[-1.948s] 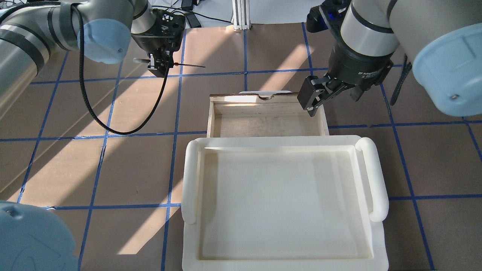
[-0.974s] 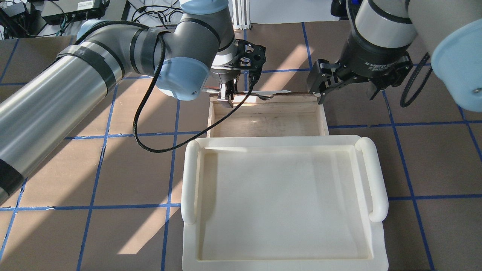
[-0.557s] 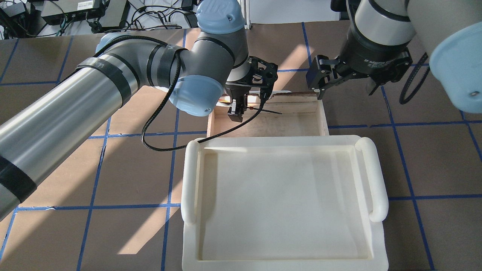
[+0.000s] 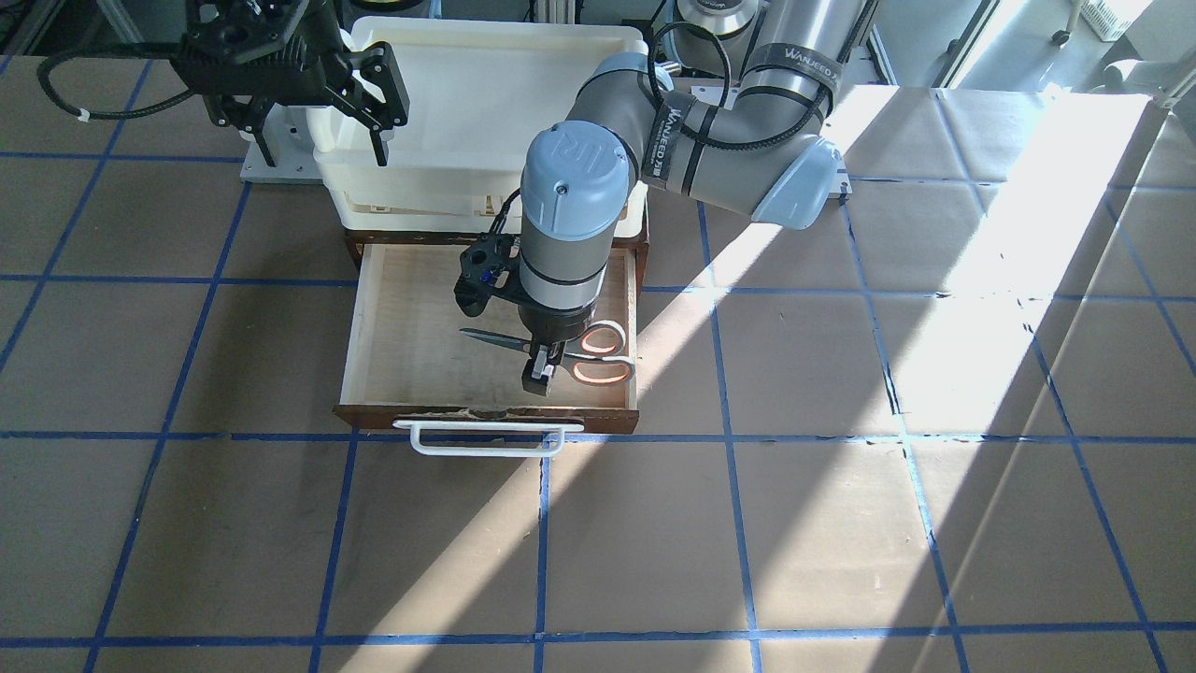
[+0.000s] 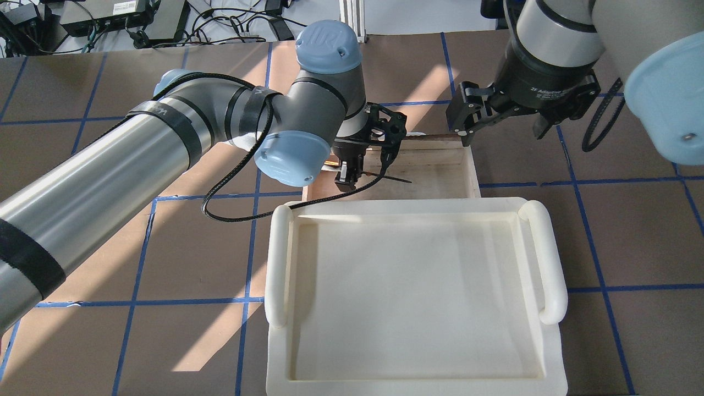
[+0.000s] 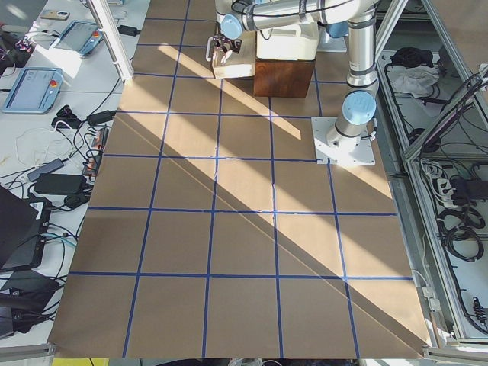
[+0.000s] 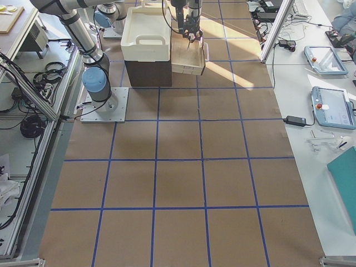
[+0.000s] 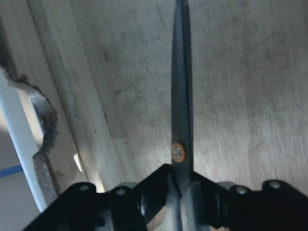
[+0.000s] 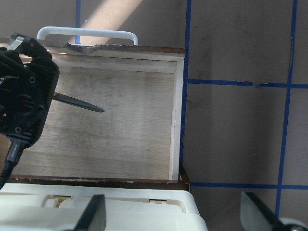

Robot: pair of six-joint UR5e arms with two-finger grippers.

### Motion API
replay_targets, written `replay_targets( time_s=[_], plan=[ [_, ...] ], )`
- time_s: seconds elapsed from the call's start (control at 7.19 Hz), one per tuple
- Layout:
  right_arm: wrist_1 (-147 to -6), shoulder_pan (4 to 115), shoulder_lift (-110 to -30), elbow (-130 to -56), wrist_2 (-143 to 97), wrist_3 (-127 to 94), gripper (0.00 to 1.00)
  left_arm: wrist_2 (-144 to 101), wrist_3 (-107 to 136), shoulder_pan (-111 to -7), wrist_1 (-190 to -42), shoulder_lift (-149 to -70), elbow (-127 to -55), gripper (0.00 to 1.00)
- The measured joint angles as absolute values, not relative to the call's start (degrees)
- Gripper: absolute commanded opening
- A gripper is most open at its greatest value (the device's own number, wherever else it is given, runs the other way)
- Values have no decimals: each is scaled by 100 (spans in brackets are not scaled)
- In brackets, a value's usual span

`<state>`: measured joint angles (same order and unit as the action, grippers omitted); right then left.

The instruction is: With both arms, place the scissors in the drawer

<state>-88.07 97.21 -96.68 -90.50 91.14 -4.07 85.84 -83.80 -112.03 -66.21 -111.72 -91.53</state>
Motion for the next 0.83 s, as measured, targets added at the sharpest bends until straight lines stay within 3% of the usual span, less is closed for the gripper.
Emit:
replay_targets(
  time_s=[0.14, 0.83],
  plan=[
    [-8807, 9721, -9668, -9052, 9114, -405, 100, 8559, -8356, -11205, -6602, -11183, -9155, 84],
    [-8799, 9729, -9674, -9064, 9098, -403, 100, 8517, -7330, -11219, -6821, -10784, -9117, 84]
  ],
)
